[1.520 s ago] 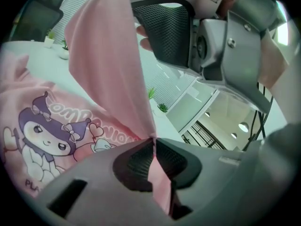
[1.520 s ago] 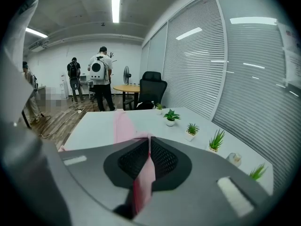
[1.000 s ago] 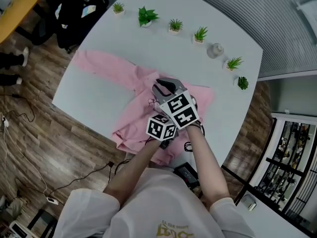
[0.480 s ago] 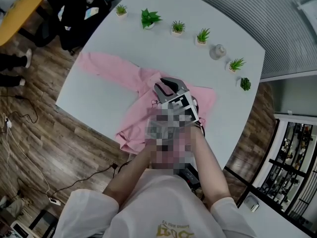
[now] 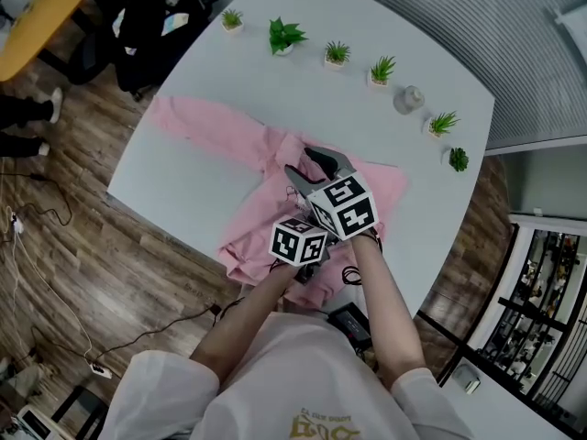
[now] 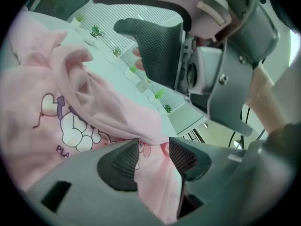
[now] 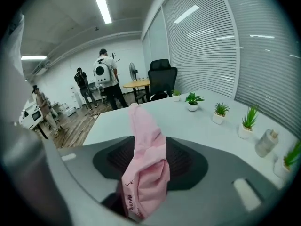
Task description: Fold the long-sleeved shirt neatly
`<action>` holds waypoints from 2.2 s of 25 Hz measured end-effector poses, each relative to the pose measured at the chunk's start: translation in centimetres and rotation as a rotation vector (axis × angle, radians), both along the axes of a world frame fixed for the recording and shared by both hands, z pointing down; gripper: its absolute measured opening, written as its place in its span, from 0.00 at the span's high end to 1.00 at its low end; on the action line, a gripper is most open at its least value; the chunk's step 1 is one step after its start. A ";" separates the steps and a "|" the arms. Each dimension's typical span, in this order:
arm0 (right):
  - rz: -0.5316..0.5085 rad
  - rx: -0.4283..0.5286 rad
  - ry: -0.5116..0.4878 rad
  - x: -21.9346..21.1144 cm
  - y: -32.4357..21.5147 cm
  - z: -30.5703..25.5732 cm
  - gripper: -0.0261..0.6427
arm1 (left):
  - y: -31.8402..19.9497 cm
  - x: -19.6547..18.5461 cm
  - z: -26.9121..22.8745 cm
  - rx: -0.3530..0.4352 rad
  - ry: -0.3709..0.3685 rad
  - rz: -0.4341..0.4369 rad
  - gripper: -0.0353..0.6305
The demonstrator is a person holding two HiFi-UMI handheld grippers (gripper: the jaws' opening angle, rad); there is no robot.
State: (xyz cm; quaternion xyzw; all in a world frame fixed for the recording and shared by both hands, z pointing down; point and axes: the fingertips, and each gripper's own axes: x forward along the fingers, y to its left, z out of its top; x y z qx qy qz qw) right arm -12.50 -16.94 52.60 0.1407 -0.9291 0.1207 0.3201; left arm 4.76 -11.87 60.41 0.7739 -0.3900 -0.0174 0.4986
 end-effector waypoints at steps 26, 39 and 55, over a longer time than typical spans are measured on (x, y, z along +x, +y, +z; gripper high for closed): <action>0.487 -0.065 0.130 21.2 -0.9 7.3 0.65 | -3.0 -9.6 -4.8 0.170 -0.597 0.115 0.59; 0.495 -0.048 0.153 22.7 0.2 7.7 0.67 | -8.3 -16.5 0.4 0.007 -0.933 0.013 0.54; 0.511 -0.042 0.128 22.8 -0.3 7.2 0.69 | -7.2 -22.1 -2.3 0.138 -0.782 -0.351 0.85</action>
